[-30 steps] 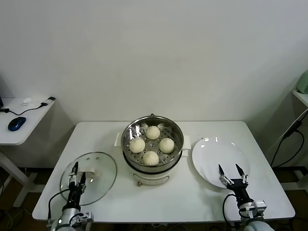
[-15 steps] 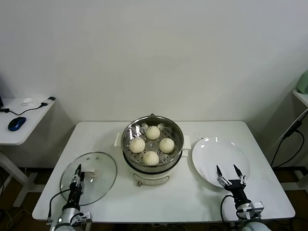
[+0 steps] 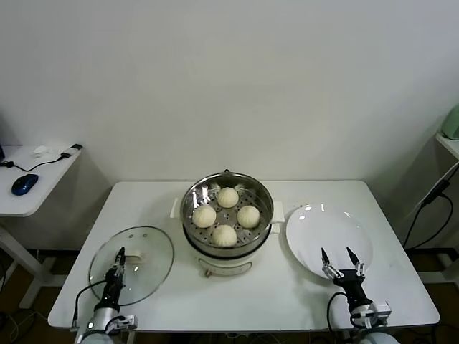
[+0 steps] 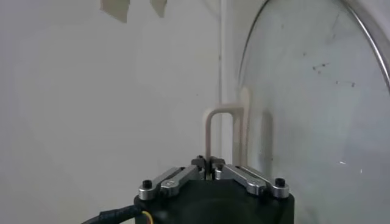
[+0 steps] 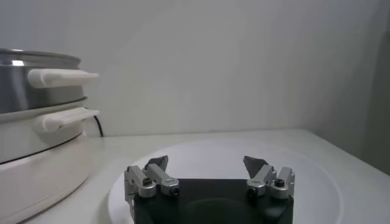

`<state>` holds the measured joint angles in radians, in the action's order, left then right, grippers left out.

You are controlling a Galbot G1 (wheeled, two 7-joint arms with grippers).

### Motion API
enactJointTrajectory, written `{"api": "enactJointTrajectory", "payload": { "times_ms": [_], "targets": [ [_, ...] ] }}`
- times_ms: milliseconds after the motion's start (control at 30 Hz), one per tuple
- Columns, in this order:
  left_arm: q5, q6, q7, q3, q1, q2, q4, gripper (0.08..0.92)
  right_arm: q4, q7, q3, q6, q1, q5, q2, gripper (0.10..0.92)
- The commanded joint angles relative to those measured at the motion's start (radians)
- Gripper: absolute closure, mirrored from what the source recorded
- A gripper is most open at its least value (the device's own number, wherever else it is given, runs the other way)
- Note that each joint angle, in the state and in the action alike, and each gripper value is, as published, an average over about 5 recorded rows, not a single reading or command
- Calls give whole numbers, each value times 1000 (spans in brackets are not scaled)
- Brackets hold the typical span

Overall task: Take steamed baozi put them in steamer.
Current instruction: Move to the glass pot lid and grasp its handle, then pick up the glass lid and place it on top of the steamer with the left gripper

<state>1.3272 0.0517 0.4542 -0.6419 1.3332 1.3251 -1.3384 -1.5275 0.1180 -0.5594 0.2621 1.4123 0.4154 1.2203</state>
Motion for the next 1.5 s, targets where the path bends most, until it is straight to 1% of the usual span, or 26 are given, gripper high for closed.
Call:
{"api": "enactJointTrajectory", "payload": {
  "times_ms": [33, 133, 300, 367, 467, 567, 733, 833, 1000, 1133, 1233, 1300, 1367, 1500],
  "targets": [
    [15, 7, 20, 3, -19, 2, 26, 864, -12, 1, -5, -2, 4, -1, 1, 203],
    [-2, 5, 6, -2, -6, 0, -20, 864, -17, 1, -9, -4, 7, -1, -1, 203],
    [-64, -4, -45, -18, 35, -10, -178, 864, -32, -17, -15, -27, 13, -16, -4, 203],
    [-103, -13, -78, -27, 50, -23, -247, 864, -39, -35, -18, -43, 15, -38, -4, 203],
    [-184, -42, -156, -45, 78, -56, -364, 864, -49, -59, -19, -62, 16, -69, -3, 203],
    [-277, -96, -266, -65, 105, -101, -490, 864, -53, -72, -16, -71, 15, -88, -2, 203],
    [-344, -257, -460, -60, 111, -161, -696, 864, -54, -85, -10, -76, 17, -111, -1, 203],
    [-321, -336, -523, -10, 79, -173, -766, 864, -55, -90, -6, -77, 19, -118, -2, 203],
    [-188, -441, -574, 138, 1, -166, -810, 864, -51, -92, 0, -76, 21, -128, -7, 203],
    [-79, -547, -626, 319, -72, -135, -810, 864, -45, -88, 3, -73, 22, -125, -16, 203],
    [7, -631, -673, 452, -143, -78, -781, 864, -32, -86, 2, -65, 21, -123, -22, 203],
    [66, -678, -697, 529, -203, -22, -750, 864, -22, -84, 2, -58, 21, -121, -26, 203],
    [114, -707, -720, 588, -252, 21, -719, 864, -12, -84, 1, -50, 22, -115, -27, 203],
    [176, -738, -757, 664, -307, 78, -665, 864, 1, -84, -2, -37, 27, -101, -30, 203]
  ]
}}
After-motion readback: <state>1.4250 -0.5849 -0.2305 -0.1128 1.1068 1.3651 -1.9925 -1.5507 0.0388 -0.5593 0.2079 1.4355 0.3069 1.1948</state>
